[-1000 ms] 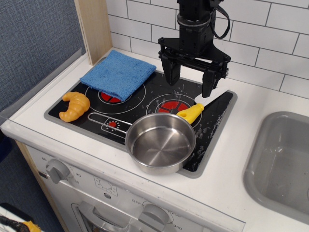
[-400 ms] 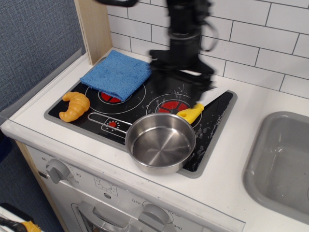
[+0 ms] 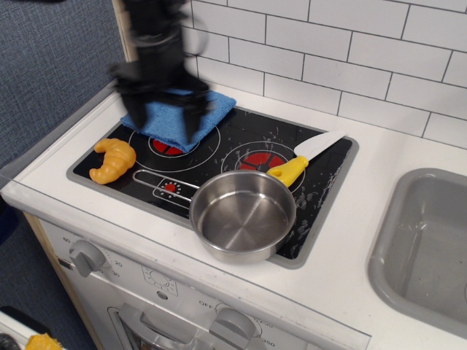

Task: Move the croissant and place it in the pot.

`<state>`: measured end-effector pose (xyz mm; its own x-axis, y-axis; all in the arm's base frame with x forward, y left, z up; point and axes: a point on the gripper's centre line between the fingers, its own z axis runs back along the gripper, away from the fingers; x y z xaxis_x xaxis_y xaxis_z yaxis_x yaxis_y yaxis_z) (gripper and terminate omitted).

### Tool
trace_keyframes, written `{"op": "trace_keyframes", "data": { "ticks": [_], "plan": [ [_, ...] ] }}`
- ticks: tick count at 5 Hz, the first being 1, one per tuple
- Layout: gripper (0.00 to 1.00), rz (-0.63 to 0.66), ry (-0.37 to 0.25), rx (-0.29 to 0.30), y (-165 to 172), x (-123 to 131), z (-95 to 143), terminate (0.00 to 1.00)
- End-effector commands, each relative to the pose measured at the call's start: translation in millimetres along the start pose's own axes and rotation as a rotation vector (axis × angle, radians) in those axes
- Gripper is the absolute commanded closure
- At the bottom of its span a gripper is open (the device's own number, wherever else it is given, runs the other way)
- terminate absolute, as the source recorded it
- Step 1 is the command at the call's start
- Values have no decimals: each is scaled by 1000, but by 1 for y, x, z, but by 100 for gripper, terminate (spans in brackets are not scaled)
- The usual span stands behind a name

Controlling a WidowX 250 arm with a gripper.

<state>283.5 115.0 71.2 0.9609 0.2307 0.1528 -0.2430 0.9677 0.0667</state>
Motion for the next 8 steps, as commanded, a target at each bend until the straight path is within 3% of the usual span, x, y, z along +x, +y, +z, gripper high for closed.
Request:
{"op": "trace_keyframes", "data": {
  "ticks": [1, 3, 4, 5, 6, 7, 8],
  "plan": [
    [0, 123, 74, 30, 44, -14, -31, 0],
    [0, 133, 128, 26, 41, -12, -56, 0],
    [0, 107, 117, 15, 33, -9, -57, 0],
    [100, 100, 88, 9, 29, -8, -51, 0],
    [100, 105, 41, 14, 28, -5, -29, 0],
    [100, 80, -63, 41, 20, 2, 20, 0],
    [100, -26, -121, -16, -27, 3, 43, 0]
  ]
}}
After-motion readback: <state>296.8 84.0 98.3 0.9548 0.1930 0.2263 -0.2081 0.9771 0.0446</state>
